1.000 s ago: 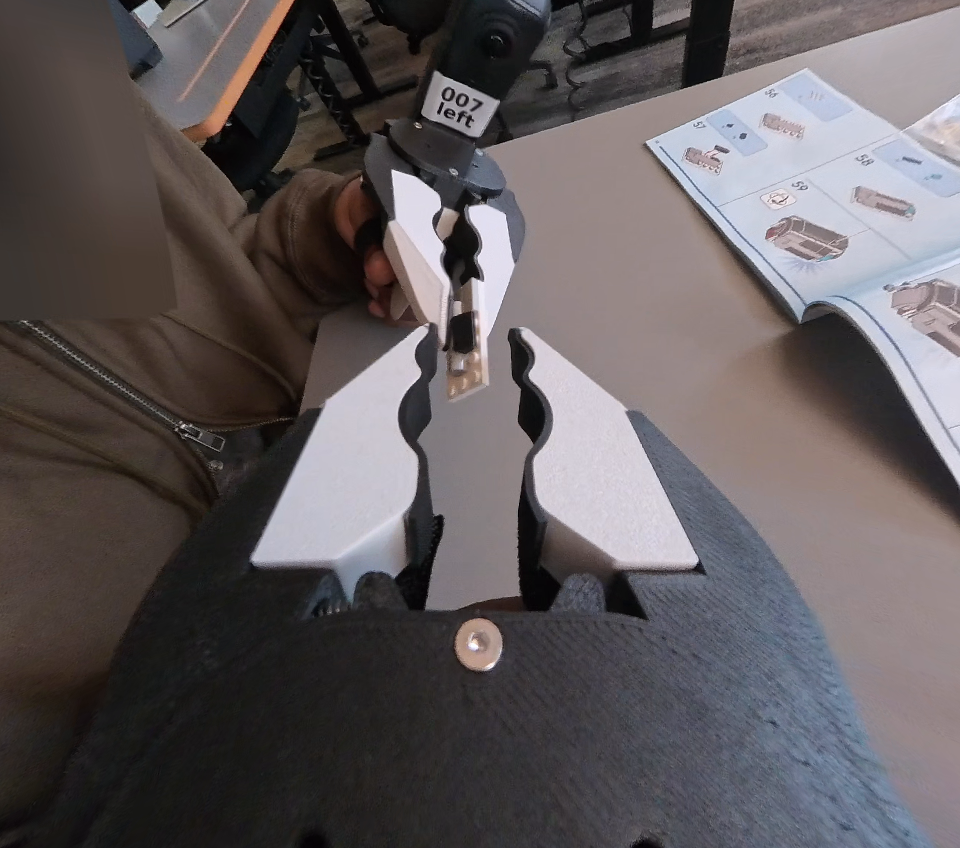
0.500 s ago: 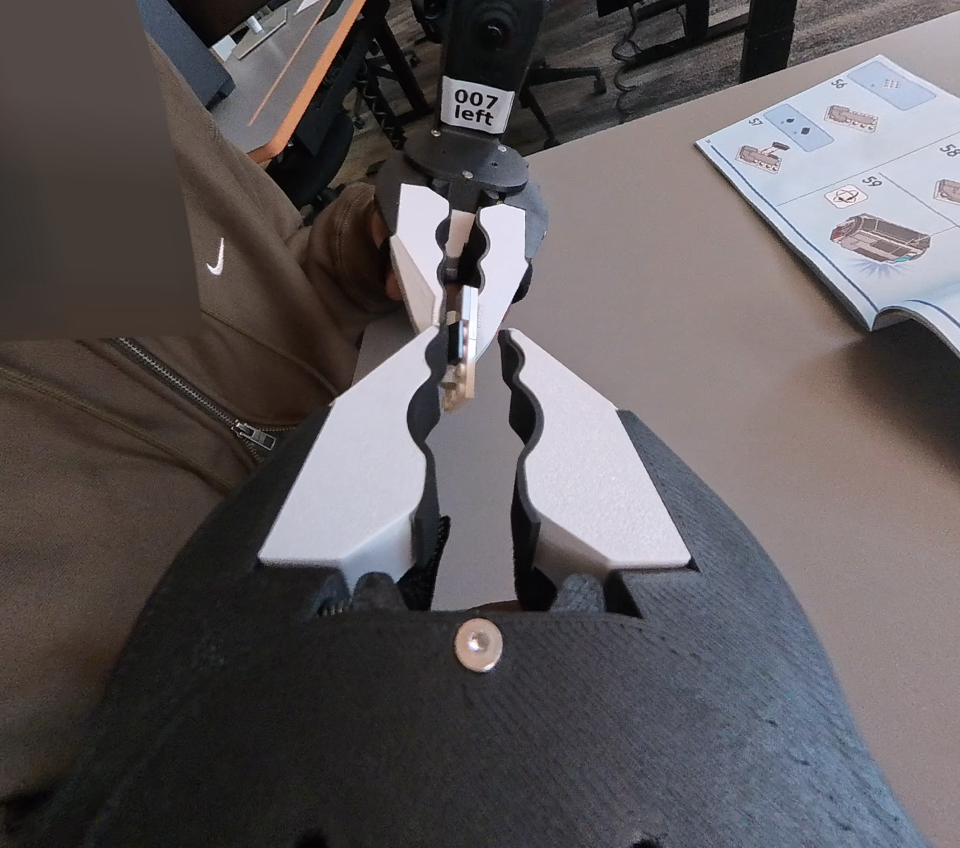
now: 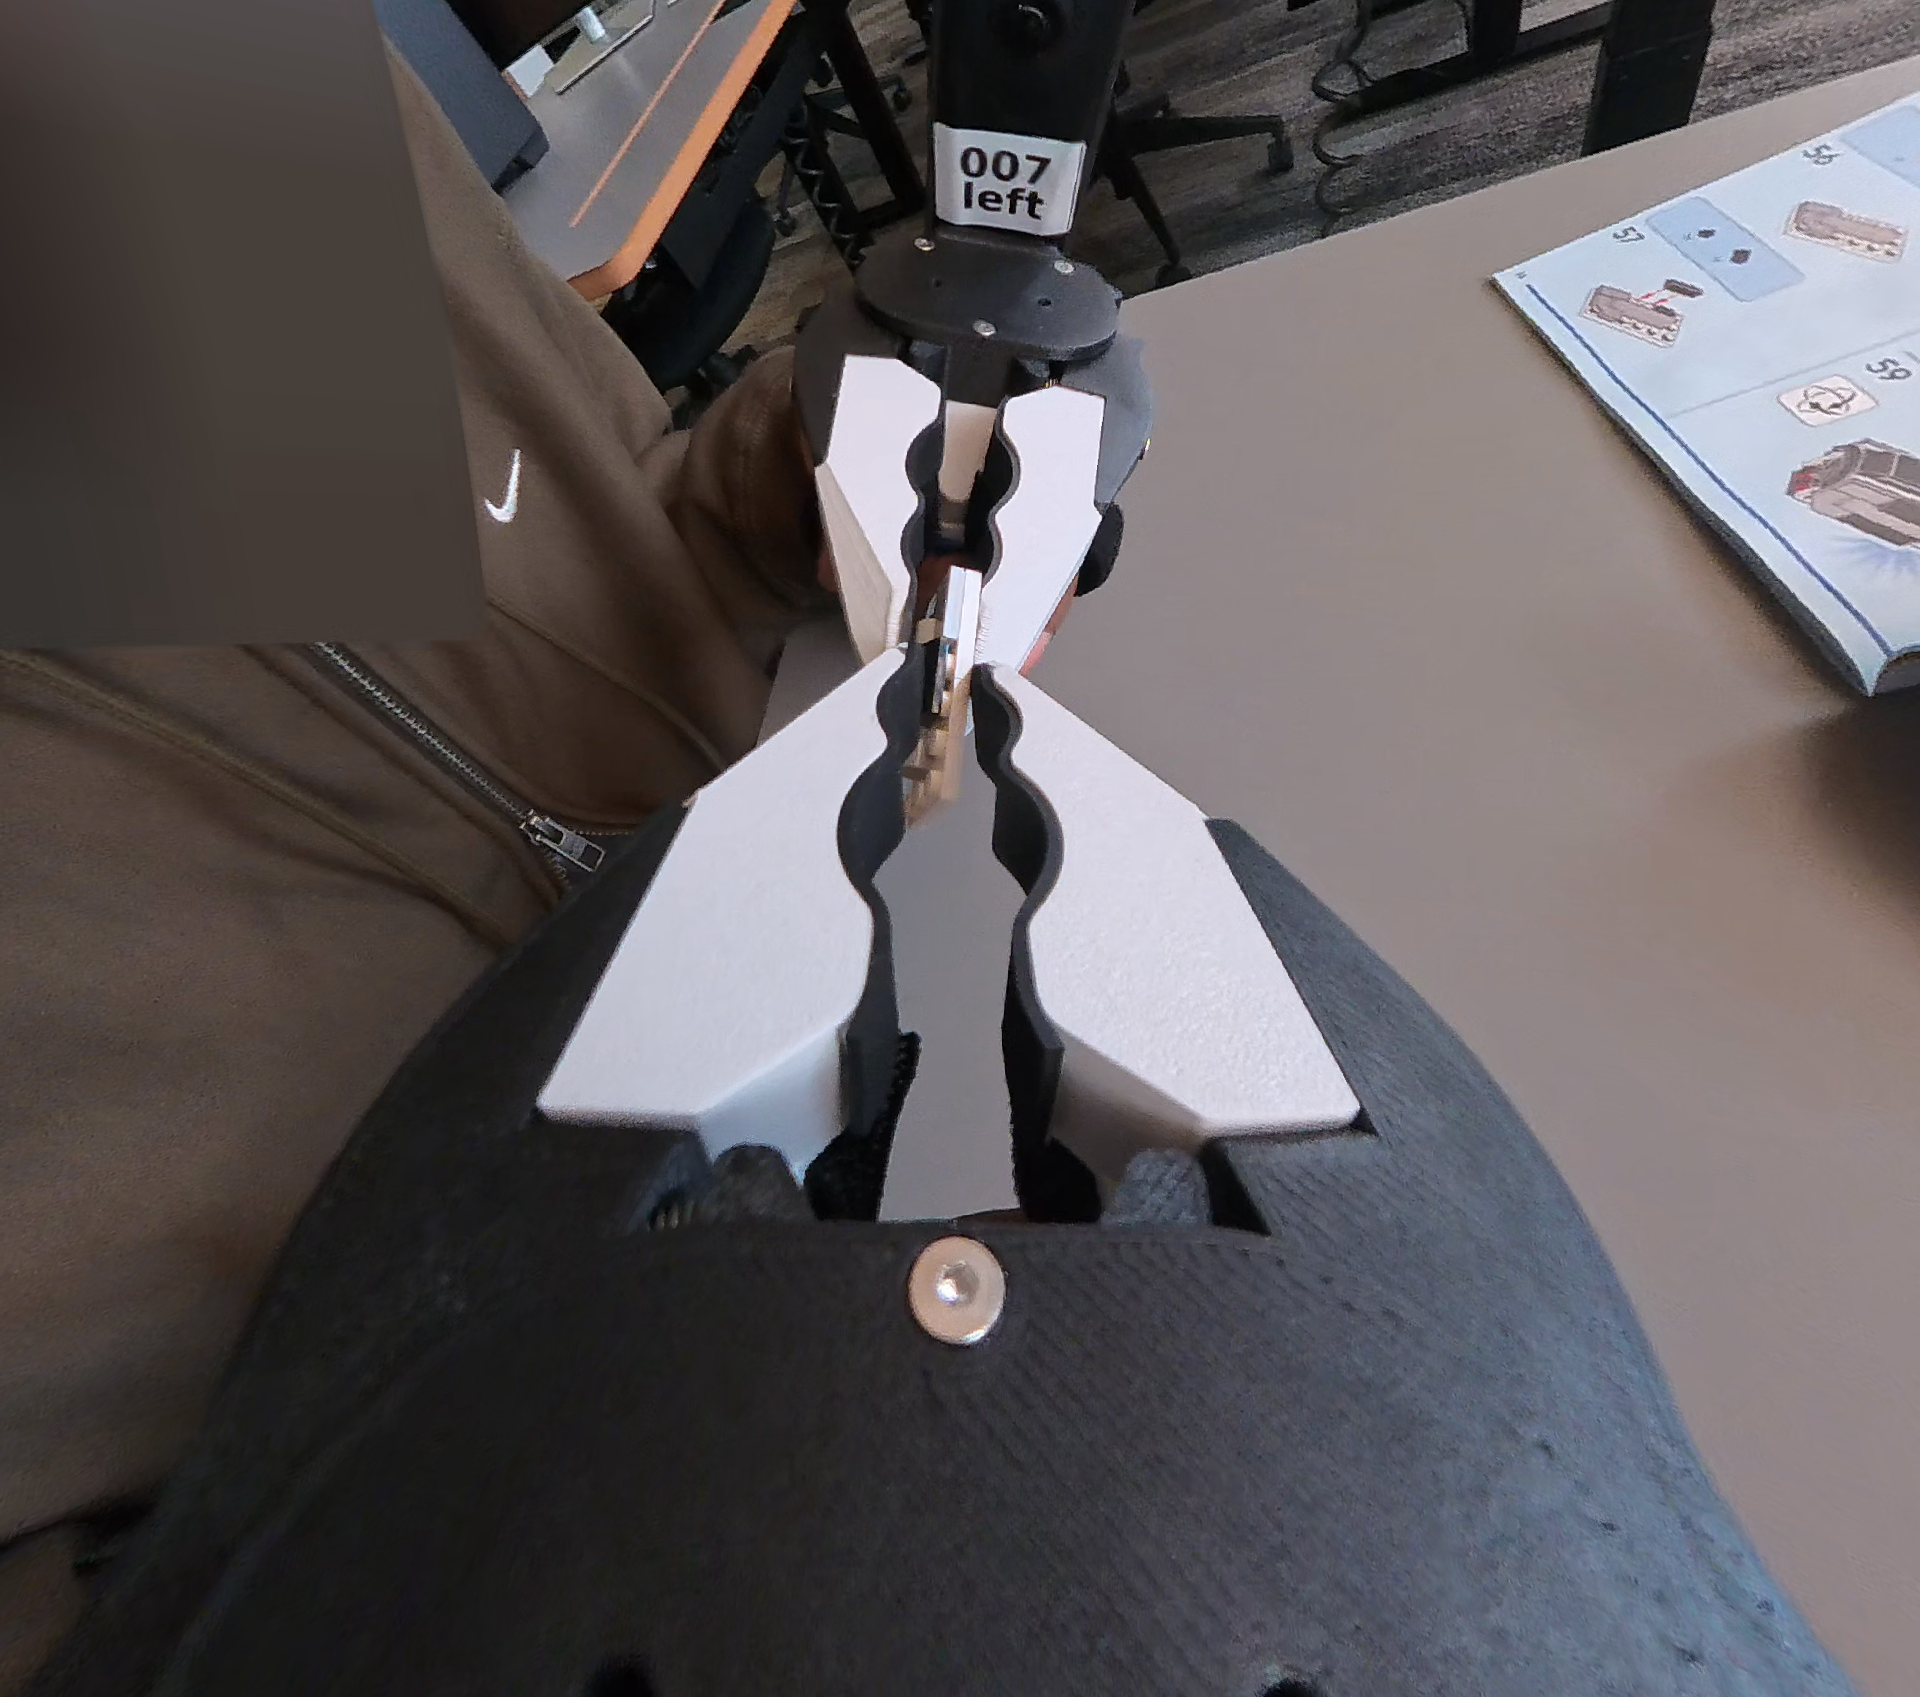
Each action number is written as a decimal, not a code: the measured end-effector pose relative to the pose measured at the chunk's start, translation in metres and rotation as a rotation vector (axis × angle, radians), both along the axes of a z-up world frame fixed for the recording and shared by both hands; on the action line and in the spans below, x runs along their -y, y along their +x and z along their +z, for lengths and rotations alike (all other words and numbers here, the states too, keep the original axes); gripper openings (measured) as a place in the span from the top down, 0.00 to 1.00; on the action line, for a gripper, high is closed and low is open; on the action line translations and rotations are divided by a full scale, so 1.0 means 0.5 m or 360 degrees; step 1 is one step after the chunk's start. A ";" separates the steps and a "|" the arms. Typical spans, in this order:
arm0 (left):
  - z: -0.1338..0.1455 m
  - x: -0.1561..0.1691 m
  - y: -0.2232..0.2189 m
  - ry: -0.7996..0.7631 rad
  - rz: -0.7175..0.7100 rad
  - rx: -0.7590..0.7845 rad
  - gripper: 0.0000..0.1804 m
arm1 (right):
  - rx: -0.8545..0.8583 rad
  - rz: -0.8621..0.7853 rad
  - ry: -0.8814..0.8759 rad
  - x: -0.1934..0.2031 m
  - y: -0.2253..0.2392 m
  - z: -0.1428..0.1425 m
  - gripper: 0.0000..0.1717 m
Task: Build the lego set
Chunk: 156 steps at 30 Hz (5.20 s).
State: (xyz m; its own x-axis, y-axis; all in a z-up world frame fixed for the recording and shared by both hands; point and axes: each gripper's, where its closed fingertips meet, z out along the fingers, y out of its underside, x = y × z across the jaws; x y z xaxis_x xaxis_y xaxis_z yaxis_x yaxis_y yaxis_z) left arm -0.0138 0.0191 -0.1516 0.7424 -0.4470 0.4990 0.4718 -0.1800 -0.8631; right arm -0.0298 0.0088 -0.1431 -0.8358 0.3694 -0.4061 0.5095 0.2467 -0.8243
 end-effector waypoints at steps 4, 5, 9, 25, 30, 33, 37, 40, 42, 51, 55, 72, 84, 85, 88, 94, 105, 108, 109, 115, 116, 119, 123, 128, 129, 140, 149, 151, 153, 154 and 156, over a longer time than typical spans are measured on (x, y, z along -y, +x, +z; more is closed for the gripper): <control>0.002 0.001 0.003 0.0020 0.0002 -0.0055 0.95 | -0.0026 0.0016 0.0015 0.002 0.003 0.002 0.95; 0.002 0.001 0.004 0.0021 0.0000 -0.0060 0.95 | -0.0029 0.0019 0.0015 0.002 0.004 0.002 0.95; 0.003 0.002 0.004 0.0033 0.0002 -0.0077 0.95 | -0.0041 0.0023 0.0005 0.003 0.003 0.004 0.95; 0.013 0.004 -0.002 0.0073 0.0031 -0.0073 0.94 | -0.0142 -0.0043 0.0028 -0.005 -0.008 0.018 0.95; 0.033 0.012 -0.017 0.0168 0.0099 -0.0084 0.94 | -0.0169 -0.0097 -0.0018 -0.017 -0.008 0.036 0.84; 0.040 0.014 -0.023 0.0211 0.0155 -0.0151 0.94 | -0.0169 -0.0106 -0.0016 -0.005 -0.004 0.030 0.84; 0.053 0.017 -0.026 0.0300 0.0237 -0.0287 0.94 | -0.0194 -0.0143 -0.0062 0.008 -0.001 0.029 0.84; 0.055 0.017 -0.024 0.0324 0.0255 -0.0345 0.94 | -0.0234 -0.0186 -0.0096 0.011 -0.001 0.035 0.84; 0.052 0.015 -0.021 0.0320 0.0260 -0.0383 0.94 | -0.0271 -0.0205 -0.0125 0.010 0.000 0.043 0.84; 0.049 0.013 -0.002 0.0338 0.0225 -0.0475 0.94 | -0.0382 -0.0220 -0.0189 0.009 0.013 0.050 0.92; 0.046 0.012 0.001 0.0311 0.0193 -0.0415 0.94 | -0.0434 -0.0231 -0.0181 0.006 0.017 0.049 0.94; 0.070 0.027 0.014 0.0427 0.0120 -0.0348 0.94 | -0.0668 -0.0200 -0.0136 0.018 0.038 0.061 0.94; 0.066 0.025 0.018 0.0407 0.0100 -0.0340 0.94 | -0.0644 -0.0178 -0.0137 0.016 0.040 0.056 0.95; 0.066 0.025 0.016 0.0398 0.0103 -0.0324 0.94 | -0.0661 -0.0183 -0.0110 0.015 0.039 0.054 0.95; 0.074 0.030 0.012 0.0430 0.0108 -0.0282 0.94 | -0.0697 -0.0174 -0.0065 0.014 0.041 0.051 0.95; 0.072 0.029 0.017 0.0422 0.0090 -0.0295 0.95 | -0.0742 -0.0156 -0.0034 0.016 0.045 0.050 0.95; 0.066 0.032 0.020 0.0401 0.0033 -0.0281 0.96 | -0.0710 -0.0112 -0.0052 0.023 0.050 0.043 0.95; 0.063 0.031 0.020 0.0388 0.0023 -0.0271 0.96 | -0.0690 -0.0106 -0.0060 0.022 0.050 0.041 0.95; 0.064 0.031 0.021 0.0390 0.0020 -0.0271 0.96 | -0.0687 -0.0101 -0.0068 0.023 0.051 0.041 0.95; 0.065 0.033 0.023 0.0400 0.0008 -0.0275 0.96 | -0.0688 -0.0089 -0.0083 0.024 0.052 0.043 0.95; 0.066 0.033 0.023 0.0399 0.0008 -0.0272 0.96 | -0.0683 -0.0089 -0.0087 0.025 0.052 0.043 0.95; 0.066 0.033 0.020 0.0392 0.0013 -0.0235 0.96 | -0.0685 -0.0113 -0.0086 0.022 0.048 0.043 0.95; 0.068 0.033 0.018 0.0381 0.0012 -0.0178 0.92 | -0.0669 -0.0146 -0.0084 0.016 0.041 0.042 0.95; 0.057 0.026 0.014 0.0312 0.0014 -0.0139 0.87 | -0.0576 -0.0203 -0.0150 0.005 0.030 0.045 0.95; 0.050 0.021 0.013 0.0281 0.0026 -0.0140 0.87 | -0.0542 -0.0213 -0.0169 0.004 0.027 0.043 0.95; 0.037 0.011 0.009 0.0210 0.0041 -0.0136 0.91 | -0.0210 -0.0262 -0.0354 0.001 0.014 0.031 0.95; 0.032 0.009 -0.002 0.0169 0.0027 0.0002 0.92 | -0.0019 -0.0362 -0.0493 -0.005 -0.003 0.031 0.95; 0.029 0.007 -0.002 0.0155 0.0022 0.0017 0.91 | -0.0019 -0.0386 -0.0508 -0.008 -0.006 0.033 0.95; 0.026 0.004 -0.001 0.0145 0.0030 -0.0004 0.91 | -0.0026 -0.0404 -0.0525 -0.010 -0.010 0.036 0.95; 0.027 0.003 -0.003 0.0149 0.0047 -0.0009 0.92 | -0.0028 -0.0409 -0.0525 -0.011 -0.010 0.036 0.95; 0.025 0.002 -0.008 0.0138 0.0055 0.0011 0.94 | -0.0038 -0.0410 -0.0518 -0.008 -0.011 0.034 0.95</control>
